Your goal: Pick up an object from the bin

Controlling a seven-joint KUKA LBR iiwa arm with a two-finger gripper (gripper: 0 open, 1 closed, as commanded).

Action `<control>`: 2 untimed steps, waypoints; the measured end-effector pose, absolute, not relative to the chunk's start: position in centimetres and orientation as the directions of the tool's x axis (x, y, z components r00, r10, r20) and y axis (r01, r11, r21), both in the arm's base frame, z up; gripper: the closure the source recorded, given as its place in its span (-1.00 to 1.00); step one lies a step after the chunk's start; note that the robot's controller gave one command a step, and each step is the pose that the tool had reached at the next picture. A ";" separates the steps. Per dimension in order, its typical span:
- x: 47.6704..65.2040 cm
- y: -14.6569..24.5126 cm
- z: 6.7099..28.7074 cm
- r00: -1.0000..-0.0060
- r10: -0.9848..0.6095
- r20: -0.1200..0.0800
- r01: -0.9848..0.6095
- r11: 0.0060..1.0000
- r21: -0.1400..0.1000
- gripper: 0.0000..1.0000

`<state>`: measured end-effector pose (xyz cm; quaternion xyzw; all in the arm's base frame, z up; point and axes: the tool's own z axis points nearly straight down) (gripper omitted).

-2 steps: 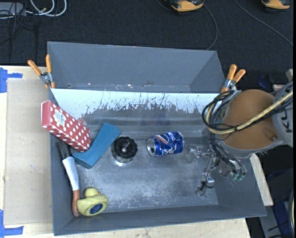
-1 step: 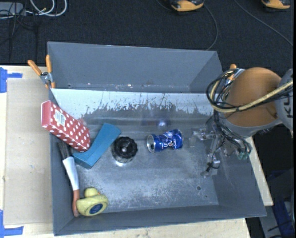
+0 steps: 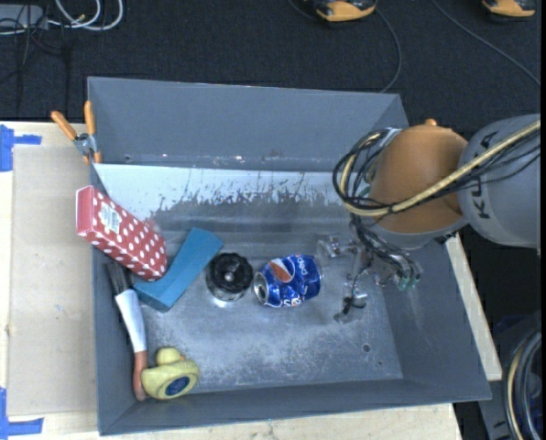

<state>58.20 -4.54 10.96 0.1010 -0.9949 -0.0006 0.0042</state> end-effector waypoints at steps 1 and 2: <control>59.6 -2.3 10.1 -0.978 -0.207 0.008 -0.207 0.978 0.006 -1.00; 58.9 -0.9 8.3 -0.993 -0.118 0.010 -0.118 0.993 0.000 -1.00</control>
Offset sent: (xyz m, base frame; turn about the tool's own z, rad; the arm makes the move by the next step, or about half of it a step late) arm -0.0017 0.0670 -0.0396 0.1305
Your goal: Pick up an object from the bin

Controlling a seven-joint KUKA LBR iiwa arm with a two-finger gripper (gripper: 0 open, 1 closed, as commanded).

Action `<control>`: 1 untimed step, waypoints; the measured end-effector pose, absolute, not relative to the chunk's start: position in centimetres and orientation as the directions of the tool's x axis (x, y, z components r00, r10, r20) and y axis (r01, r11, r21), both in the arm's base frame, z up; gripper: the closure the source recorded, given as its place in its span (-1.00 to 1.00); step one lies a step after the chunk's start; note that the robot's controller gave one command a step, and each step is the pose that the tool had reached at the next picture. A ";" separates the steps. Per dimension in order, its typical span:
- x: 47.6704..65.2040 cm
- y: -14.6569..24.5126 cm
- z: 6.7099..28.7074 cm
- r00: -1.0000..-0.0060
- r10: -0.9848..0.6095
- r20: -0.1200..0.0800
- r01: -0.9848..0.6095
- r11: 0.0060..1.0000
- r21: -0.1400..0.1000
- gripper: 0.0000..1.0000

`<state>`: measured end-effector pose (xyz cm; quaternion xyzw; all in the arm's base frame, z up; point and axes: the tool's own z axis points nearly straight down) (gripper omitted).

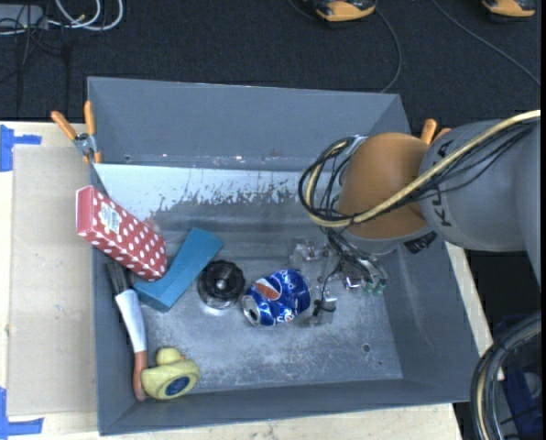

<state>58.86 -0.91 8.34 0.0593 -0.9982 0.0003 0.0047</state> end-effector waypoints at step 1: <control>57.5 1.5 7.5 -0.989 -0.149 0.011 -0.149 0.989 0.006 -1.00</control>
Offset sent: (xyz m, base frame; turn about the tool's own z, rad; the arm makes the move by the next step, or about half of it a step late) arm -0.0183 0.0578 -0.0105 -0.0990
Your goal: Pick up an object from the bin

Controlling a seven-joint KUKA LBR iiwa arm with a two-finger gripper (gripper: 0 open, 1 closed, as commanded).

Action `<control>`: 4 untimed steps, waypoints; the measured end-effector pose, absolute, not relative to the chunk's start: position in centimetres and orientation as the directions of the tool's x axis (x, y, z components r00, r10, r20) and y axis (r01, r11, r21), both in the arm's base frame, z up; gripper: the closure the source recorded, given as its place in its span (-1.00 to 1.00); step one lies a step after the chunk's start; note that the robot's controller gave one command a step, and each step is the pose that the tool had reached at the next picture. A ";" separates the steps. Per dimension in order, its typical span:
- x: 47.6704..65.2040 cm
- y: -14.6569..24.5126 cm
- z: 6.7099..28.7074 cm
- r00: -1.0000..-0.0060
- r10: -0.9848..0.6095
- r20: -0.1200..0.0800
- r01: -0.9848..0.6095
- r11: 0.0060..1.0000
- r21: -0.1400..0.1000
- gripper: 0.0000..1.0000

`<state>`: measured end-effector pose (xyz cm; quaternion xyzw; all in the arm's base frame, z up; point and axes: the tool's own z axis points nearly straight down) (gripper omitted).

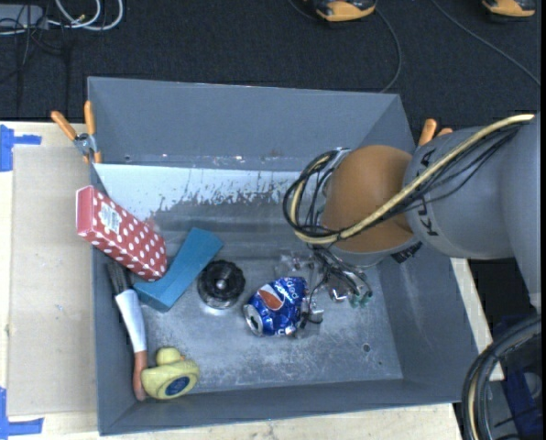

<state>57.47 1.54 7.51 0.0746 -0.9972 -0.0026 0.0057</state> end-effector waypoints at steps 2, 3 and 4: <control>57.0 4.9 7.2 -0.977 -0.215 0.012 -0.215 0.977 0.002 1.00; 57.3 5.1 11.6 -0.978 -0.208 0.019 -0.208 0.978 0.003 1.00; 58.8 5.3 13.6 -0.981 -0.194 -0.001 -0.194 0.981 0.000 1.00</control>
Offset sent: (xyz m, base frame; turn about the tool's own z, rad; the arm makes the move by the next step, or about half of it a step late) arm 0.0000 0.0000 0.0000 0.0000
